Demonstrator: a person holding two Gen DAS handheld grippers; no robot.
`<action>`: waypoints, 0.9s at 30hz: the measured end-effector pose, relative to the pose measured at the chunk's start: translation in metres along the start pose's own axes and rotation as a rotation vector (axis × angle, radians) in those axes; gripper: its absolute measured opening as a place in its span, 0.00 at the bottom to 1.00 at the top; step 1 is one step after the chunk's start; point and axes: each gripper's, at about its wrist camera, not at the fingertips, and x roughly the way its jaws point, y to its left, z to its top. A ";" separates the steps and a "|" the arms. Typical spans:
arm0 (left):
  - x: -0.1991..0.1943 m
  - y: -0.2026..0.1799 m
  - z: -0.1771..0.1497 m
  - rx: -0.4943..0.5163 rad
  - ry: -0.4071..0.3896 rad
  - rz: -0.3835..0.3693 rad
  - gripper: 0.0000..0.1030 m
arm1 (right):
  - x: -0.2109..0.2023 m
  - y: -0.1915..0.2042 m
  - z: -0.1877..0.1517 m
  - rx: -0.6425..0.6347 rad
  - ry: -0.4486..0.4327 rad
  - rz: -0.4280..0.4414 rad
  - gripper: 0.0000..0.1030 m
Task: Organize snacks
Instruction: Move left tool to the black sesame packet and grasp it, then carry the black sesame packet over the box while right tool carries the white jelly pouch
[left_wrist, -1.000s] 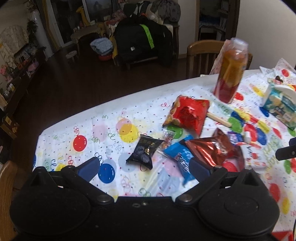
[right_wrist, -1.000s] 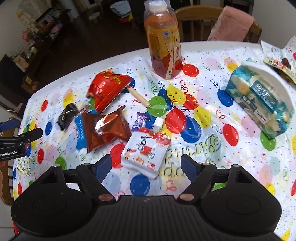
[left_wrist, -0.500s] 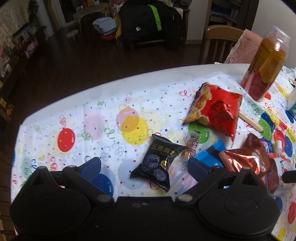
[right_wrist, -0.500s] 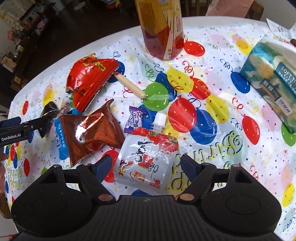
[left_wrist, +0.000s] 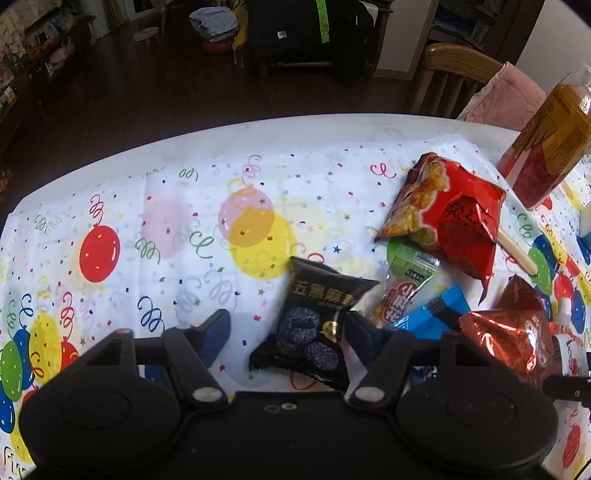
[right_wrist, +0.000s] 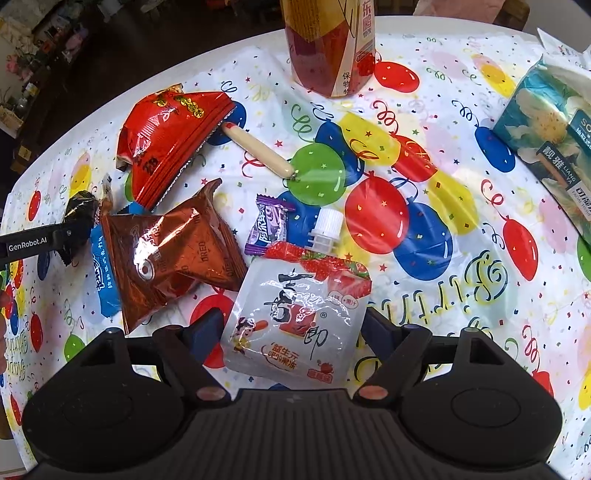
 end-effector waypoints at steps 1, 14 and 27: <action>-0.001 0.000 0.000 -0.005 -0.001 -0.004 0.55 | -0.001 0.000 0.000 -0.001 -0.002 -0.004 0.78; -0.020 -0.002 -0.009 -0.039 0.017 -0.023 0.33 | -0.017 0.003 -0.010 -0.045 -0.037 -0.012 0.66; -0.074 -0.006 -0.034 -0.063 0.015 -0.035 0.33 | -0.072 -0.013 -0.045 -0.057 -0.086 0.015 0.65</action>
